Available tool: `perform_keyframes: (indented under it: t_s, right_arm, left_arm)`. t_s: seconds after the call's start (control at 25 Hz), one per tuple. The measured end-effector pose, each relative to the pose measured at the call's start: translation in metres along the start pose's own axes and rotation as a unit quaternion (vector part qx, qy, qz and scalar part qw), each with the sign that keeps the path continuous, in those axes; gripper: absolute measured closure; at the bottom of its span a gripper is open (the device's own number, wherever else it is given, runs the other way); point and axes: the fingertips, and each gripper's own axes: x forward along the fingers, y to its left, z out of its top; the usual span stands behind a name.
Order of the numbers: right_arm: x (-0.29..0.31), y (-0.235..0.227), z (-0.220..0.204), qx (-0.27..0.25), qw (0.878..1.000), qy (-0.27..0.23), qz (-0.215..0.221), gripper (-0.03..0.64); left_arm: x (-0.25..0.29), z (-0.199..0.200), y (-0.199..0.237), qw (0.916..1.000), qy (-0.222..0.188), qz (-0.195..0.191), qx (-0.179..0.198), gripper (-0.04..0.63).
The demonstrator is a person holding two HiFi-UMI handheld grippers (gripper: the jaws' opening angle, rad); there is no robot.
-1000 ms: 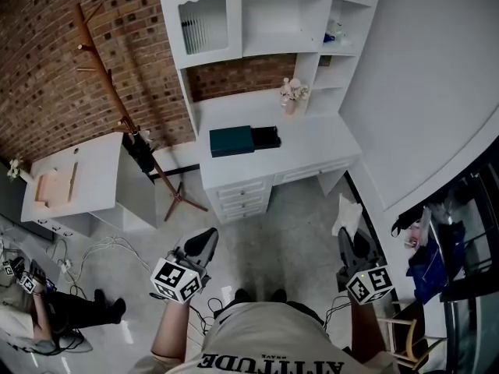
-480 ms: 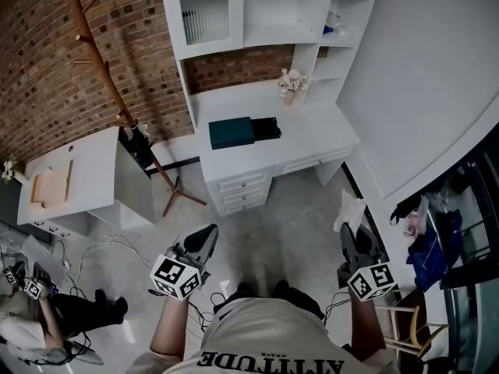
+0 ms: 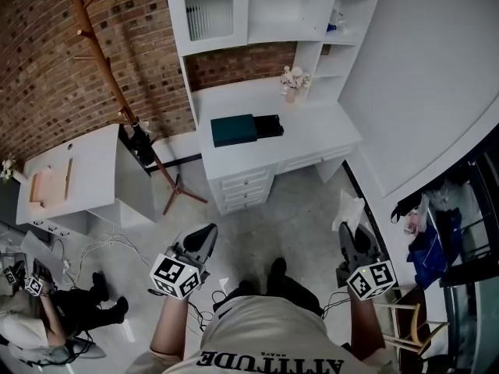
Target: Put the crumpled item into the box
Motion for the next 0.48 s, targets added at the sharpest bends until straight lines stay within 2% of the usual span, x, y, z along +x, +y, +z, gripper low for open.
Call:
perform_keyframes:
  t_s: [0.24,0.48]
  right_arm:
    - [0.022,-0.008,0.000,0.001,1.000,0.001,0.012,0.546]
    - [0.055,-0.036,-0.005,0.010,0.999,0.006,0.030,0.546]
  left_arm:
    - [0.011,-0.004,0.014,0.9999,0.006,0.014,-0.004,0.571]
    - [0.040,-0.002,0.019,0.9996,0.012,0.025,-0.003,0.570]
